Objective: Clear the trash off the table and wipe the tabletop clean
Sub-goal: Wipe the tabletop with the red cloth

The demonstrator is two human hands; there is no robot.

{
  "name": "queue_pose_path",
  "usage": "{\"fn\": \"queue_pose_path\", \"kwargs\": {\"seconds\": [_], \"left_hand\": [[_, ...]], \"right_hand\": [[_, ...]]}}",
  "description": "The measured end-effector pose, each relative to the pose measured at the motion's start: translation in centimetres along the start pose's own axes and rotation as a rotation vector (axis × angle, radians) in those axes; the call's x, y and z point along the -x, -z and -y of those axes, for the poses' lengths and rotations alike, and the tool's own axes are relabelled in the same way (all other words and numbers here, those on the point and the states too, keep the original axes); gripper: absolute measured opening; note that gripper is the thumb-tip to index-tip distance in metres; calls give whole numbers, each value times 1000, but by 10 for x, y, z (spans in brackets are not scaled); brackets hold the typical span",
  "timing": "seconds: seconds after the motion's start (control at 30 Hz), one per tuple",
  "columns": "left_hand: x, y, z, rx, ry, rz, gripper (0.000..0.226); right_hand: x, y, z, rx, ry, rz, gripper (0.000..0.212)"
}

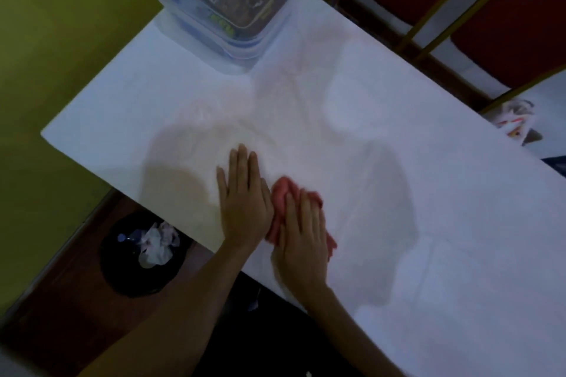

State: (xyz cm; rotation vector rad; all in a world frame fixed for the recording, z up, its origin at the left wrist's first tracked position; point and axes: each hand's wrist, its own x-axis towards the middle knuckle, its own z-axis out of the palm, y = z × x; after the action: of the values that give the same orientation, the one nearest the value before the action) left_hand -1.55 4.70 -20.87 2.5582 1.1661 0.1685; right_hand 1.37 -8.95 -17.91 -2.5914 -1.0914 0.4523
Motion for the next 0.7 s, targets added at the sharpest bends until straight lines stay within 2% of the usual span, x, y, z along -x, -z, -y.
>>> {"fn": "queue_pose_path", "kwargs": {"seconds": [0.13, 0.3, 0.43, 0.53, 0.6, 0.7], "left_hand": [[1, 2, 4, 17, -12, 29, 55], [0, 11, 2, 22, -23, 97, 57], [27, 25, -26, 38, -221, 142, 55], [75, 19, -53, 72, -404, 268, 57], [104, 12, -51, 88, -430, 309, 52], [127, 11, -33, 60, -448, 361, 65]], "right_hand": [[57, 0, -21, 190, 24, 144, 68], [41, 19, -48, 223, -132, 167, 80], [26, 21, -47, 158, -185, 159, 85], [40, 16, -44, 161, -181, 152, 91], [57, 14, -47, 172, -153, 158, 89], [77, 20, -55, 142, -106, 214, 82]]}}
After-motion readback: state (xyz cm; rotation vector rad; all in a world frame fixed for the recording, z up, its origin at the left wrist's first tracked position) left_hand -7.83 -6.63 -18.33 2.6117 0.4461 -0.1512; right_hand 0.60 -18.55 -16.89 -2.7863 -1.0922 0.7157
